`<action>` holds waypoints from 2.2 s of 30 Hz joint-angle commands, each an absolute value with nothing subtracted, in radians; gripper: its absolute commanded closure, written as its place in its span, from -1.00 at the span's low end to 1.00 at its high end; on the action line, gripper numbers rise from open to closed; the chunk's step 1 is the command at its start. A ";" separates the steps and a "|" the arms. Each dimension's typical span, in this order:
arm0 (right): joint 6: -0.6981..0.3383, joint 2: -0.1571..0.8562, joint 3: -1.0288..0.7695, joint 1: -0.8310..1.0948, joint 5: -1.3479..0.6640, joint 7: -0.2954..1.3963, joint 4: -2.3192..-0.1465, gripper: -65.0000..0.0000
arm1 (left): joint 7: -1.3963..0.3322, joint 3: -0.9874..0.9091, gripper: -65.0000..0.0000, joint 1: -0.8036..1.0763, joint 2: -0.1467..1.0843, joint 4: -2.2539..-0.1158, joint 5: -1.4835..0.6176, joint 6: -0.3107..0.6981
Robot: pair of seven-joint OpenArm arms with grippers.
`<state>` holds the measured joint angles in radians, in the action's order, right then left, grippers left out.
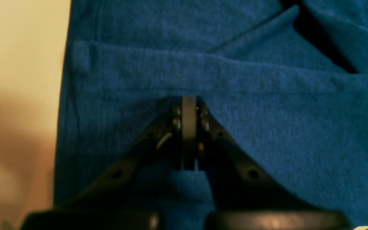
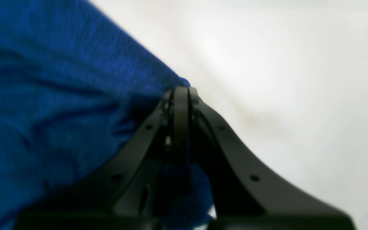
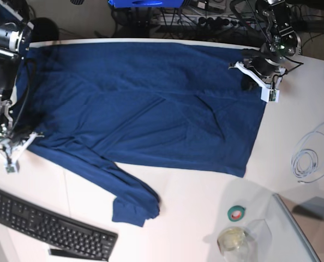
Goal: Layout the t-shirt on the table in an organized manner, then fold the t-shirt properly
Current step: 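Grasp the shirt edge with both grippers, then fold the held shirt edge over toward the shirt middle with both grippers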
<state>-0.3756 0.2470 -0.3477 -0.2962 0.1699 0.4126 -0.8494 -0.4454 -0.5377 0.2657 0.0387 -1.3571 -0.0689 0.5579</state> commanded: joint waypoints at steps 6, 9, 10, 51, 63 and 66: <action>-0.367 0.259 -0.351 -0.321 0.174 0.397 -0.866 0.95 | -0.449 -0.539 1.00 0.265 0.044 -1.372 -0.070 0.561; -0.367 0.259 -0.351 -0.321 0.174 0.400 -0.869 0.85 | -0.449 -0.539 1.00 0.265 0.044 -1.382 -0.070 0.561; -0.367 0.259 -0.351 -0.321 0.174 0.398 -0.869 0.76 | -0.449 -0.539 1.00 0.265 0.044 -1.389 -0.070 0.561; -0.530 0.262 -0.522 -0.355 0.170 0.404 -0.728 0.99 | -0.461 -0.636 1.00 -0.015 0.216 -1.300 -0.059 0.562; -0.536 0.259 -0.515 -0.351 0.173 0.404 -0.734 0.99 | -0.288 -0.303 -0.45 -0.513 0.314 -0.539 -0.061 0.521; -0.536 0.260 -0.513 -0.340 0.173 0.404 -0.736 0.99 | -0.153 -0.194 -0.40 -0.641 0.314 -0.268 -0.059 0.409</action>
<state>-0.5331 0.2447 -0.5125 -0.3233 0.1661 0.4049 -0.7242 -0.1677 -0.1886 -0.6201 0.2970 -0.2443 -0.0525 0.3889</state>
